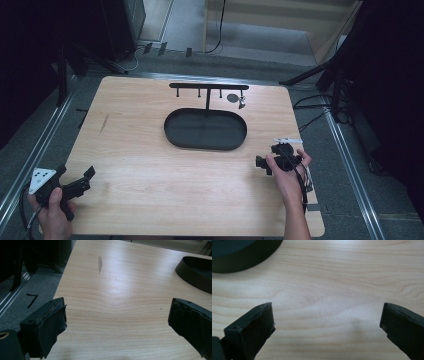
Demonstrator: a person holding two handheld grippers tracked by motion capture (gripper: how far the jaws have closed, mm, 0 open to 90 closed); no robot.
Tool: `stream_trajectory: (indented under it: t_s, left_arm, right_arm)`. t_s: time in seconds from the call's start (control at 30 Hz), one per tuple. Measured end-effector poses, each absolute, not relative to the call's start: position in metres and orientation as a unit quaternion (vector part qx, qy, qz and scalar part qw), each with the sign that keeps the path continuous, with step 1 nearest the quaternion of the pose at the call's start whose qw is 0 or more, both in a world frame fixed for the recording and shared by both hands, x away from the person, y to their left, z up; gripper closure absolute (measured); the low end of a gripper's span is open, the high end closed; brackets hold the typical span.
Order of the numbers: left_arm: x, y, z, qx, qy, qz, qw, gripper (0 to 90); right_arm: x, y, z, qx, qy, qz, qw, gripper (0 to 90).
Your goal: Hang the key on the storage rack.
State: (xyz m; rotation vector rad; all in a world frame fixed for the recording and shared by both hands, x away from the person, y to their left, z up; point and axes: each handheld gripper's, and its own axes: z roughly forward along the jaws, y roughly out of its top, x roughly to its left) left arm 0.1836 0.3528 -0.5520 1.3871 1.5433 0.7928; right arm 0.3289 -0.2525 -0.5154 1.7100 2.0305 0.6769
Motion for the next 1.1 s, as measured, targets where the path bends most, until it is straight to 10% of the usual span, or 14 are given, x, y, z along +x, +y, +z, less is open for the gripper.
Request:
stream_trajectory:
  t_s: [1.1]
  left_arm:
    - [0.184, 0.351, -0.552, 0.562, 0.622, 0.321, 0.442, 1.8]
  right_arm:
    - [0.220, -0.343, -0.546, 0.616, 0.584, 0.441, 0.290, 0.0]
